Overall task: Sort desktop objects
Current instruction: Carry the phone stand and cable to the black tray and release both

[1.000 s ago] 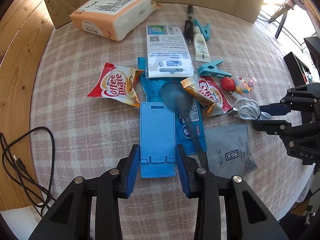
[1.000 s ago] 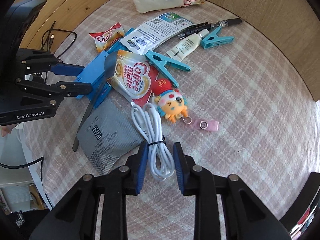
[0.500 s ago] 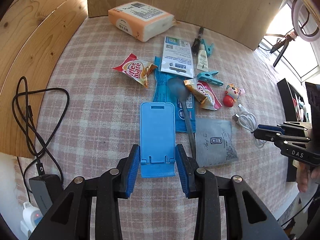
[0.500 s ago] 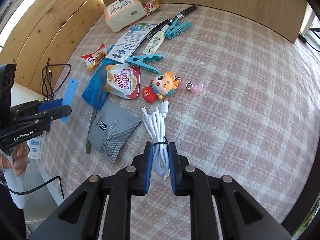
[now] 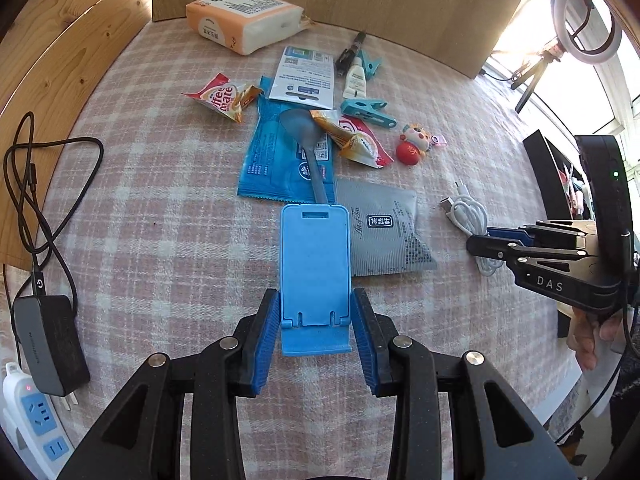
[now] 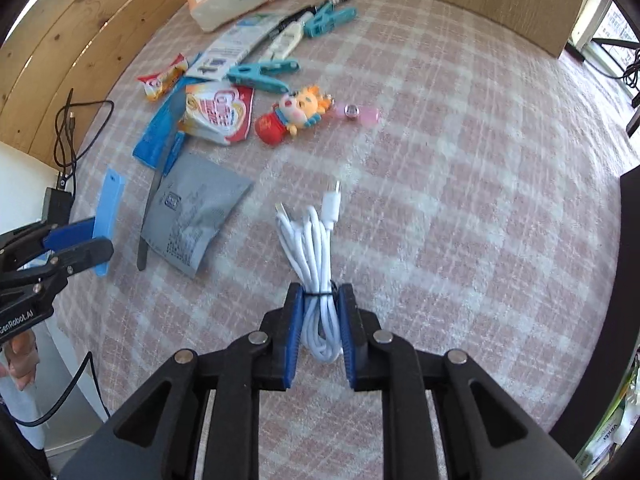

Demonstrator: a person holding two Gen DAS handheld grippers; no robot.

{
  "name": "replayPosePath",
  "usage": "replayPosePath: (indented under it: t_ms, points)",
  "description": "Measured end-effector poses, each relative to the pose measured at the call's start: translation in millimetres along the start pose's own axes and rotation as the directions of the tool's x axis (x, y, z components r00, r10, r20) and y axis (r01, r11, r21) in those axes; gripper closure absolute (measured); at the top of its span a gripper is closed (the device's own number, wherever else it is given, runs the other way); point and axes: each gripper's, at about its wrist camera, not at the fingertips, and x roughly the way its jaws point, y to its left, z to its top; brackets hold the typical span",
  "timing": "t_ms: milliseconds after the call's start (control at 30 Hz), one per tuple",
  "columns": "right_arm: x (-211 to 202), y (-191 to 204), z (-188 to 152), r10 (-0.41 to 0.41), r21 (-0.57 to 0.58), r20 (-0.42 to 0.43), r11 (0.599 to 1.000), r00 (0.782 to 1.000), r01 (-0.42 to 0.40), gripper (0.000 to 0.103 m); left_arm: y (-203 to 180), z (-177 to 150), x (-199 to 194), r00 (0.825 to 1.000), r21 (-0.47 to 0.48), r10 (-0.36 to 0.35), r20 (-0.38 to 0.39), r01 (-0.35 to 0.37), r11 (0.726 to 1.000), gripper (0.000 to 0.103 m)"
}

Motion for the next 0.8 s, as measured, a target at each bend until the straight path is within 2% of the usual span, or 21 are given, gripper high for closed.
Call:
replayPosePath:
  t_ms: [100,233,433,467,500,533,600,633,800]
  points:
    - [-0.6,1.8,-2.5,-0.017,0.004,0.007,1.000,1.000,0.017,0.087,-14.9,10.1,5.5,1.000,0.012,0.010,0.015,-0.010,1.000,0.069]
    - [-12.5,-10.7,-14.4,0.023,0.076,0.035,0.997,0.999,-0.026,0.087,-38.5,16.3,3.8,0.999,0.038,0.017,0.027,-0.018,0.999,0.069]
    - [-55.5,-52.9,-48.3,0.056,0.169,0.125,0.983,0.991,-0.077,0.087,-97.4,21.8,0.1,0.999,0.108,0.004,0.040,-0.008,0.994,0.069]
    - [-63.3,-27.1,-27.5,0.054,0.186,0.140,0.979,0.989,-0.080,0.087,-109.5,22.4,-1.0,0.999,0.123,-0.001,0.043,-0.005,0.992,0.069]
    - [-71.6,-36.9,-32.4,0.055,0.202,0.153,0.976,0.987,-0.086,0.087,-123.0,23.7,-1.2,0.999,0.136,-0.005,0.046,-0.002,0.991,0.069]
    - [-55.6,-44.7,-8.3,0.056,0.218,0.164,0.972,0.985,-0.091,0.087,-137.4,25.3,-0.9,0.999,0.150,-0.012,0.048,0.004,0.989,0.069]
    - [-82.6,-62.3,-37.6,0.052,0.234,0.191,0.967,0.980,-0.096,0.087,-168.2,28.6,-0.3,0.998,0.177,-0.030,0.056,0.020,0.984,0.069]
    - [-98.6,-85.3,-48.7,0.044,0.236,0.205,0.967,0.978,-0.093,0.087,-184.0,30.7,1.2,0.997,0.185,-0.037,0.061,0.025,0.982,0.069]
    - [-131.9,-143.6,-75.1,0.002,0.282,0.247,0.957,0.969,-0.074,0.087,-264.5,37.7,11.5,0.994,0.224,-0.089,0.062,0.073,0.972,0.069]
